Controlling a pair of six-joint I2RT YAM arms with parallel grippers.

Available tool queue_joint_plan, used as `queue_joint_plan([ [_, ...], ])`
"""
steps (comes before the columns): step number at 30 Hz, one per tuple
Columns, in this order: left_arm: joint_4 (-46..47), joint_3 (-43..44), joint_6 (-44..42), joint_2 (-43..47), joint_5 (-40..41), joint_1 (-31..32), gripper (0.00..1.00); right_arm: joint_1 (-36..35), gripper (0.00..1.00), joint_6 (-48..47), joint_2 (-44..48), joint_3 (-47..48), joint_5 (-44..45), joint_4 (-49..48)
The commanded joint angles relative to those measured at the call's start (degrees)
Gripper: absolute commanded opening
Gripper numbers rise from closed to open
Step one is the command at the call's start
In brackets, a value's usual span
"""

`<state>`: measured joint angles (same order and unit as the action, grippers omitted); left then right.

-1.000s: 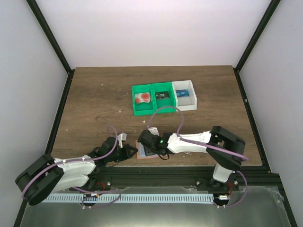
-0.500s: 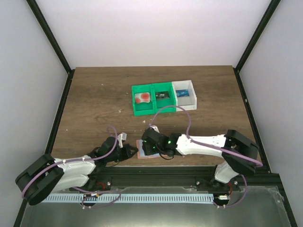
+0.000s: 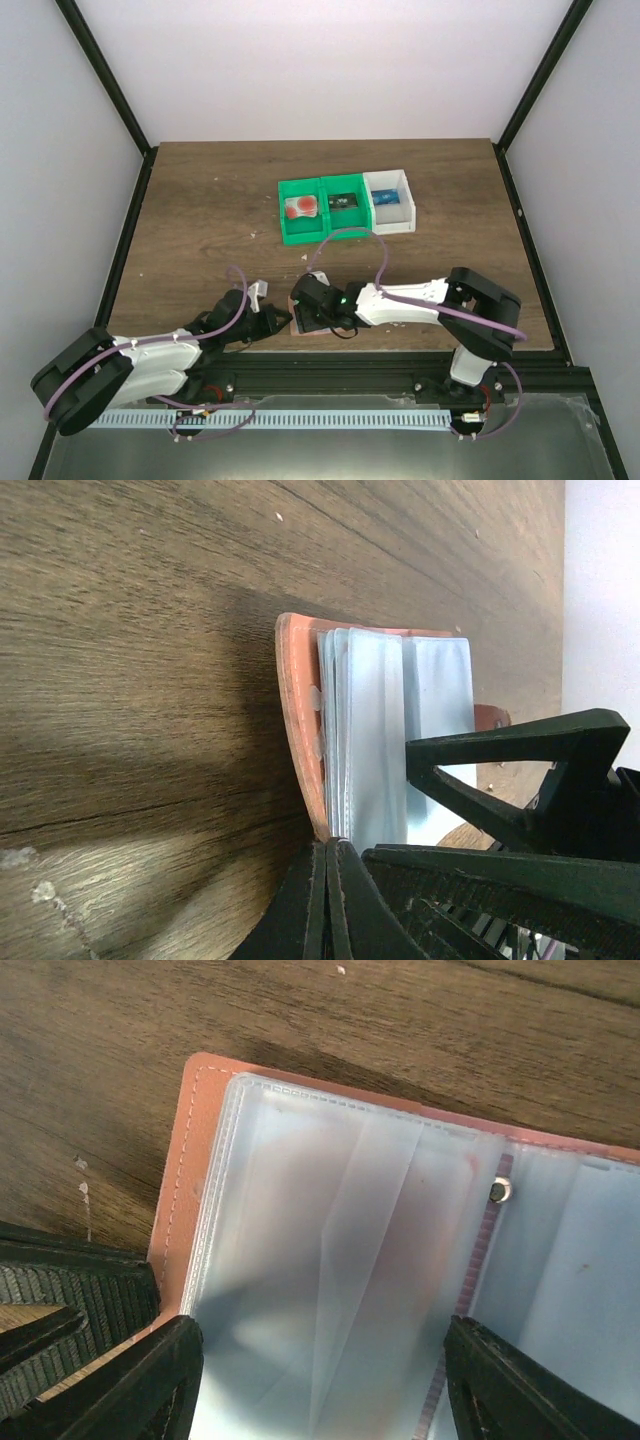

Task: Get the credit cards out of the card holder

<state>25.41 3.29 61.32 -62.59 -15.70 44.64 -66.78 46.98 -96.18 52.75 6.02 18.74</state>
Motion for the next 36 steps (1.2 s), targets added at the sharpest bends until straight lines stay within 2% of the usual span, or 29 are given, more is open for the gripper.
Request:
queue_joint_plan([
  [1, 1.3, -0.4, -0.1, 0.1, -0.1, 0.3, 0.0, -0.4, 0.68, -0.1, -1.5, 1.3, -0.6, -1.0],
  [12, 1.9, -0.6, -0.1, -0.4, -0.2, 0.3, 0.0, -0.5, 0.7, 0.1, -1.9, 1.0, -0.5, -1.0],
  [21, 1.3, -0.7, -0.2, -0.1, 0.1, 0.3, 0.0, -0.4, 0.66, 1.6, -2.7, 1.7, 6.1, 6.9],
  [36, 0.8, -0.7, 0.0, 0.4, 0.2, 0.3, 0.0, -0.5, 0.61, 3.7, 0.0, 0.3, 13.2, 13.7],
])
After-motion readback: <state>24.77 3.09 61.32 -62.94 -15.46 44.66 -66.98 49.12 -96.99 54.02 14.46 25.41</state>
